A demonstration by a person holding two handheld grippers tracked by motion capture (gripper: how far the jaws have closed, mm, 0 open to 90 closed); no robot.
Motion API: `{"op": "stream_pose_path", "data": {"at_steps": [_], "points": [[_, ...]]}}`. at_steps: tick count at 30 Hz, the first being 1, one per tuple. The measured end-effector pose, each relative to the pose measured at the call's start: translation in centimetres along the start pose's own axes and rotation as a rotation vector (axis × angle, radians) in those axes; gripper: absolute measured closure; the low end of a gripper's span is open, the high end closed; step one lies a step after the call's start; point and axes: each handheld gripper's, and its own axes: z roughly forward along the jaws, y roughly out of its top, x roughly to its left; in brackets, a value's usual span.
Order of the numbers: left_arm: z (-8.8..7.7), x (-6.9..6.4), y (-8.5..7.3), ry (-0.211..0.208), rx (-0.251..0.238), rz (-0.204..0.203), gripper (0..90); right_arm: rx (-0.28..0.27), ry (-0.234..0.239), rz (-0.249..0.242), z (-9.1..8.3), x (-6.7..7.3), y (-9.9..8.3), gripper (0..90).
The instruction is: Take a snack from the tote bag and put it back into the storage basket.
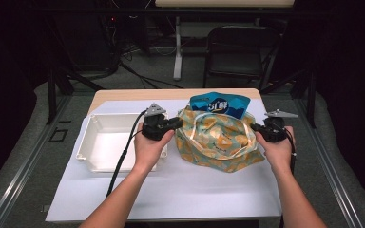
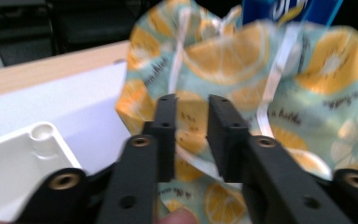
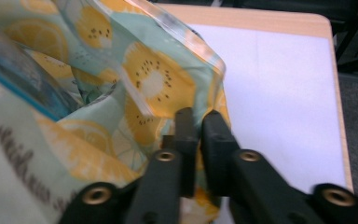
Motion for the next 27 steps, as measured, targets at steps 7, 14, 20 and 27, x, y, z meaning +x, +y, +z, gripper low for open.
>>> {"op": "stream_pose_path", "data": {"at_steps": [7,14,20,27], "points": [[-0.1,0.8,0.4,0.007,-0.022,-0.055,51.0,-0.243,0.041,0.039,-4.9,0.2,-0.4,52.1],[1.8,0.7,0.6,-0.001,0.023,-0.063,69.8,-0.266,0.195,0.006,-6.3,2.3,-0.7,32.7],[3.0,1.0,-0.3,0.016,0.185,-0.020,90.0,-0.222,0.236,-0.039,-5.1,4.1,-1.7,74.3],[3.5,0.6,-1.4,0.055,0.250,0.007,88.8,-0.207,0.170,-0.081,-4.9,5.3,-3.1,90.0]]}}
